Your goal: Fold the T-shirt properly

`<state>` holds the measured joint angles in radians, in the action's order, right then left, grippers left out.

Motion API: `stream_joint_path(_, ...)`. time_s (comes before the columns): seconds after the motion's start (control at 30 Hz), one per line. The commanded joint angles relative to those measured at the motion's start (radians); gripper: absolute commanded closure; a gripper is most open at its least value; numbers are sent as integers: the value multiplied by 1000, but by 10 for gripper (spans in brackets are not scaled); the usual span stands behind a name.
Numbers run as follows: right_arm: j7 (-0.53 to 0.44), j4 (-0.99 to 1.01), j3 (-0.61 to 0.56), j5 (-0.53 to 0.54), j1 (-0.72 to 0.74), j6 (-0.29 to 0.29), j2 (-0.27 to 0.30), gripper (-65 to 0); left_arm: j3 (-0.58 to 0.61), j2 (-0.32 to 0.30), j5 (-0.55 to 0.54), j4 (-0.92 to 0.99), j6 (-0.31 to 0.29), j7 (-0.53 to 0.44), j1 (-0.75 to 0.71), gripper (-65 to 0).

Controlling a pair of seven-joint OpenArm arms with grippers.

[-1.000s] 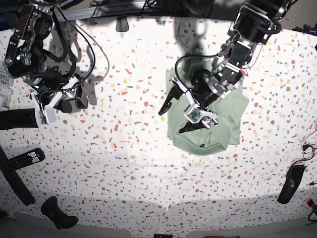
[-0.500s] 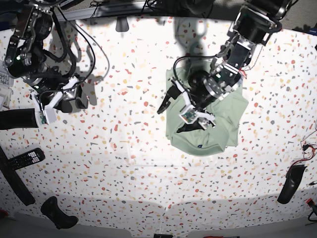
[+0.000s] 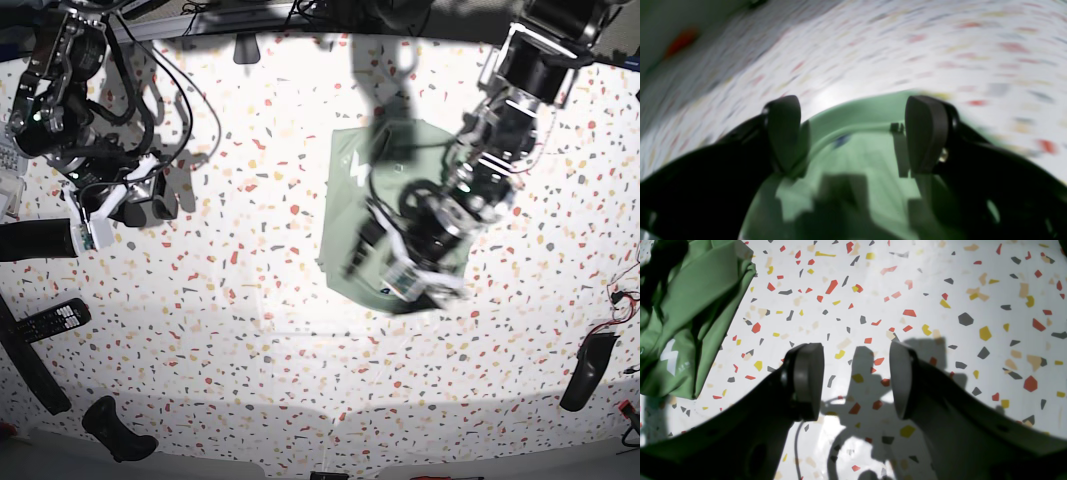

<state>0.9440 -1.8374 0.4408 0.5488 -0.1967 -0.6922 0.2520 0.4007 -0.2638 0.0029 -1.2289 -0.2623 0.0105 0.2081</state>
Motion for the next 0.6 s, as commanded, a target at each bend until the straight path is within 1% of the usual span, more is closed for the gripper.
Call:
stream_joint_path(0.0,-21,-20,5,13,13,-6,13,-299,-16,-3,-32,-24,-2,-10,28,-442)
stream_joint_path(0.07,-22,-20,5,13,14,-6,14,-299,-45,-6,-71,-32,-3,32,27,-442)
stream_joint_path(0.1,-22,-20,5,13,13,-6,14,-299,-58,-6,-91,-42,-3,71,27,-442)
stream_joint_path(0.2,-34,-20,5,13,13,-6,14,-299,-105,-5,-164,-106,-3,261,27,-442)
stream_joint_path(0.27,-70,-20,5,12,13,-6,14,-299,-145,-6,-207,-171,-3,390,27,-442)
stream_joint_path(0.37,-130,-20,5,13,13,-6,14,-299,-222,-6,-266,-288,-4,523,26,-442)
stream_joint_path(0.43,-135,-20,5,13,13,-6,14,-299,-276,-8,-286,-376,-9,575,22,-442)
stream_joint_path(0.47,-134,-20,5,13,13,-6,14,-299,-301,-11,-296,-418,-24,586,18,-442)
stream_joint_path(0.57,-115,-20,5,28,13,-6,14,-299,-367,-42,-327,-516,-59,584,-10,-442)
